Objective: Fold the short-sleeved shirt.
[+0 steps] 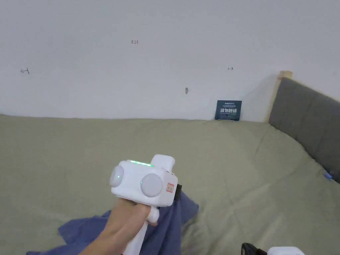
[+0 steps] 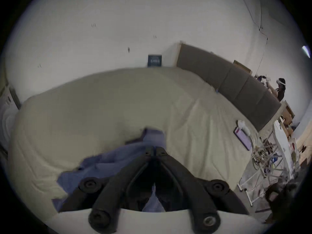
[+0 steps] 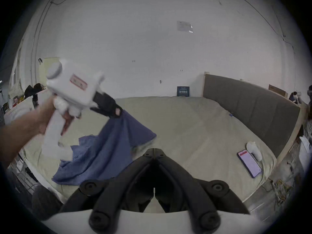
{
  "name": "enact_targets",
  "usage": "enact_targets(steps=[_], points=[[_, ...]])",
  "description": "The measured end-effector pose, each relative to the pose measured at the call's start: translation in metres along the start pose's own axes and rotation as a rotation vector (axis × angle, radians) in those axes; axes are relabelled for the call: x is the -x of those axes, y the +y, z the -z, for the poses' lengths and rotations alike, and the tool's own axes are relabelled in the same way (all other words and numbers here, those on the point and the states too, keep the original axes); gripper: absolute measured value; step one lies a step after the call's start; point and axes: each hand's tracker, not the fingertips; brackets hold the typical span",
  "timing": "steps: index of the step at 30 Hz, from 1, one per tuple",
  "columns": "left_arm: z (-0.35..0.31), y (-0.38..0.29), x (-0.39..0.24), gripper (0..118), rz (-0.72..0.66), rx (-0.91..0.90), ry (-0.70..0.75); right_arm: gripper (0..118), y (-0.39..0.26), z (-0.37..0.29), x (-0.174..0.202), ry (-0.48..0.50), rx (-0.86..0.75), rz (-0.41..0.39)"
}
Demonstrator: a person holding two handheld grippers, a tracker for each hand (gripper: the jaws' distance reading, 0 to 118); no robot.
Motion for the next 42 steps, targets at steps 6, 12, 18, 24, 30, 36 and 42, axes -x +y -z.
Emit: enact_targets(steps=[6,12,18,24,30,36,42], points=[[0.080,-0.047,0.016,1,-0.091,0.160,0.037,1,-0.010,0.028,-0.007,-0.013,0.064,0.005],[0.041,-0.064,0.035,114,-0.149,0.055,0.058,1,-0.008,0.039,-0.007,-0.016,0.068,0.005],[-0.105,-0.100,0.040,44,-0.221,-0.306,0.224,1,0.001,0.024,0.002,-0.011,0.013,0.004],[-0.234,-0.166,0.038,0,-0.223,-0.550,0.522,1,0.008,-0.005,0.018,-0.001,-0.079,-0.025],[-0.284,-0.198,0.054,0,-0.257,-0.591,0.641,1,0.011,-0.022,0.036,0.003,-0.132,-0.036],[-0.291,-0.204,0.079,0,-0.231,-0.521,0.663,1,0.012,-0.017,0.054,0.035,-0.132,-0.044],[-0.258,-0.196,0.125,0,-0.287,-0.305,0.533,1,0.007,-0.005,0.069,0.074,-0.107,-0.040]])
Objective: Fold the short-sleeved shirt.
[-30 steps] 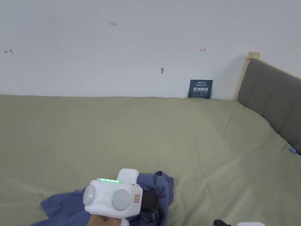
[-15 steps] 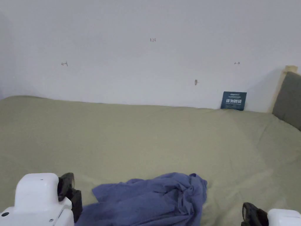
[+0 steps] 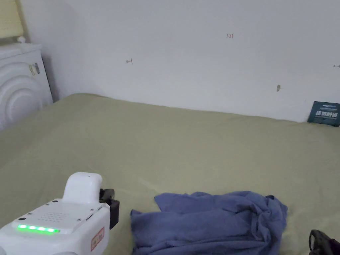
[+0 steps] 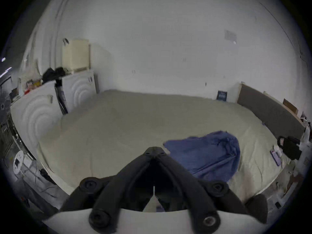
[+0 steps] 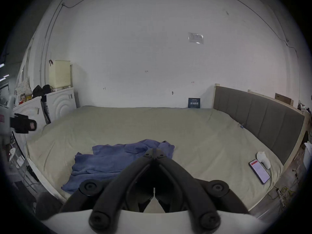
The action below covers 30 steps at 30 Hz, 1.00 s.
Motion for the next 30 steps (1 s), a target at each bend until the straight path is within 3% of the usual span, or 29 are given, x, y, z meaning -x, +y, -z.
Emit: enact_targets(steps=[9,10,11,12,13,19,22,24,26,27,30], points=[[0.177,-0.021,0.014,0,-0.046,0.399,-0.079,1,-0.018,0.036,0.009,0.020,0.099,-0.029],[0.190,-0.024,0.014,10,-0.062,0.408,-0.072,1,-0.020,0.040,0.008,0.017,0.111,-0.033],[0.200,-0.025,0.014,45,-0.060,0.413,-0.068,1,-0.022,0.044,0.007,0.012,0.120,-0.036],[0.212,-0.026,0.013,93,-0.062,0.427,-0.049,1,-0.023,0.049,0.006,0.010,0.130,-0.038],[0.223,-0.028,0.012,118,-0.054,0.440,-0.032,1,-0.025,0.053,0.004,0.007,0.141,-0.042],[0.257,-0.048,0.001,115,-0.008,0.516,-0.008,1,-0.034,0.082,-0.009,0.005,0.196,-0.033],[0.252,-0.055,-0.009,104,0.059,0.485,0.024,1,-0.040,0.104,-0.022,-0.009,0.237,-0.064],[0.243,-0.053,-0.011,82,0.096,0.460,-0.011,1,-0.042,0.125,-0.036,-0.020,0.264,-0.061],[0.235,-0.051,-0.013,13,0.088,0.424,-0.014,1,-0.043,0.151,-0.046,-0.077,0.288,-0.110],[0.236,-0.050,-0.014,2,0.079,0.419,-0.017,1,-0.042,0.166,-0.051,-0.063,0.301,-0.129],[0.239,-0.050,-0.012,2,0.086,0.442,-0.020,1,-0.033,0.216,-0.071,-0.040,0.354,-0.110]])
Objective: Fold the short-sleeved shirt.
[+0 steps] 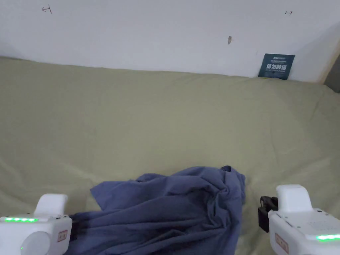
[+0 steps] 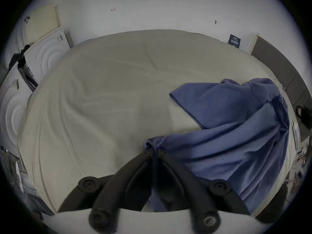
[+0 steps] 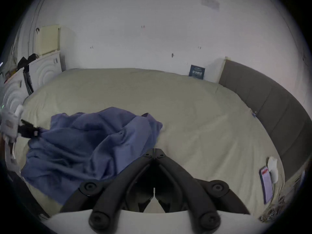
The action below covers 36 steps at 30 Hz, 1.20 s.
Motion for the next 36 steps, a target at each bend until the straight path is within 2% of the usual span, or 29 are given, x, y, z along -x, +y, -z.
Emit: enact_targets(steps=[5,6,7,8,9,15,16,17,18,19,20,21,22,23,24,25,29,31,36], points=[[0.006,0.001,0.007,2,-0.030,0.004,-0.028,1,0.045,0.086,-0.038,0.132,0.144,0.165],[0.006,0.001,0.007,2,-0.030,0.003,-0.032,7,0.053,0.104,-0.043,0.163,0.192,0.201],[0.006,0.001,0.008,2,-0.027,0.001,-0.035,46,0.058,0.115,-0.044,0.200,0.236,0.219],[0.006,0.001,0.008,2,-0.027,0.003,-0.039,77,0.062,0.127,-0.044,0.191,0.242,0.215],[0.007,-0.001,0.009,2,-0.032,0.002,-0.041,83,0.065,0.138,-0.042,0.202,0.263,0.204],[0.009,-0.003,0.010,2,-0.031,-0.001,-0.052,83,0.054,0.185,-0.027,0.182,0.379,0.149],[0.010,-0.003,0.010,2,-0.036,0.000,-0.055,81,0.049,0.190,-0.023,0.160,0.394,0.115],[0.010,-0.003,0.010,2,-0.042,0.001,-0.057,76,0.052,0.183,-0.022,0.159,0.366,0.125],[0.009,-0.003,0.010,2,-0.046,0.003,-0.058,45,0.057,0.176,-0.020,0.133,0.371,0.133],[0.008,-0.002,0.011,2,-0.054,0.004,-0.060,45,0.061,0.164,-0.015,0.125,0.381,0.090],[0.006,0.001,0.012,2,-0.059,0.009,-0.065,27,0.061,0.152,-0.015,0.166,0.363,0.051],[0.002,0.003,0.014,2,-0.064,0.015,-0.072,8,0.061,0.136,-0.011,0.087,0.321,-0.004],[-0.004,0.006,0.017,2,-0.090,0.017,-0.084,8,0.063,0.118,-0.017,0.097,0.278,-0.014],[-0.013,0.008,0.022,2,-0.123,0.014,-0.103,8,0.078,0.102,-0.023,0.168,0.279,0.058],[-0.026,0.011,0.027,2,-0.144,-0.013,-0.106,8,0.084,0.081,-0.031,0.181,0.256,0.108],[-0.042,0.016,0.032,2,-0.139,-0.046,-0.086,8,0.091,0.058,-0.039,0.187,0.210,0.123],[-0.114,0.039,0.058,2,-0.140,-0.194,-0.009,8,0.121,-0.016,-0.079,0.189,0.073,0.150],[-0.151,0.052,0.070,2,-0.127,-0.262,0.036,8,0.137,-0.059,-0.093,0.226,0.014,0.184],[-0.231,0.085,0.087,2,-0.153,-0.413,0.080,8,0.163,-0.147,-0.108,0.192,-0.134,0.165]])
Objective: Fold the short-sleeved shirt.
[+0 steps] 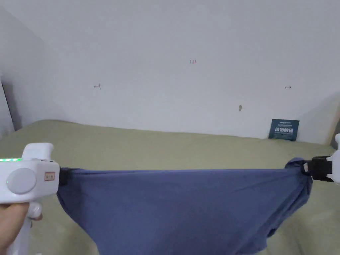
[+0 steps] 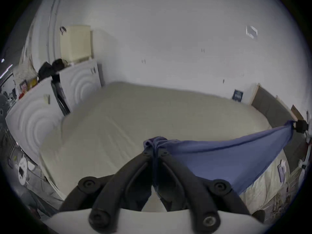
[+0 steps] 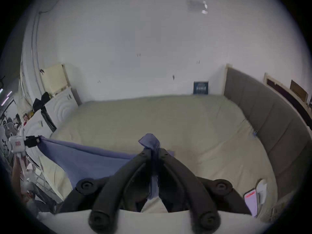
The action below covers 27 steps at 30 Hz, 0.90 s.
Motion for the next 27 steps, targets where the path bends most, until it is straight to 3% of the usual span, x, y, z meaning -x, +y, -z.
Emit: enact_targets(steps=[5,12,22,27], points=[[-0.047,0.057,-0.016,2,0.021,-0.118,-0.013,8,0.034,-0.057,0.014,-0.018,-0.127,-0.022],[-0.069,0.120,-0.044,2,0.060,-0.213,0.017,8,0.083,-0.085,0.016,-0.083,-0.207,-0.066],[-0.035,0.206,-0.082,2,0.078,-0.283,0.076,8,0.172,-0.044,-0.004,-0.130,-0.270,-0.060],[-0.007,0.241,-0.100,2,0.079,-0.310,0.096,8,0.205,-0.015,0.004,-0.163,-0.283,-0.061]])
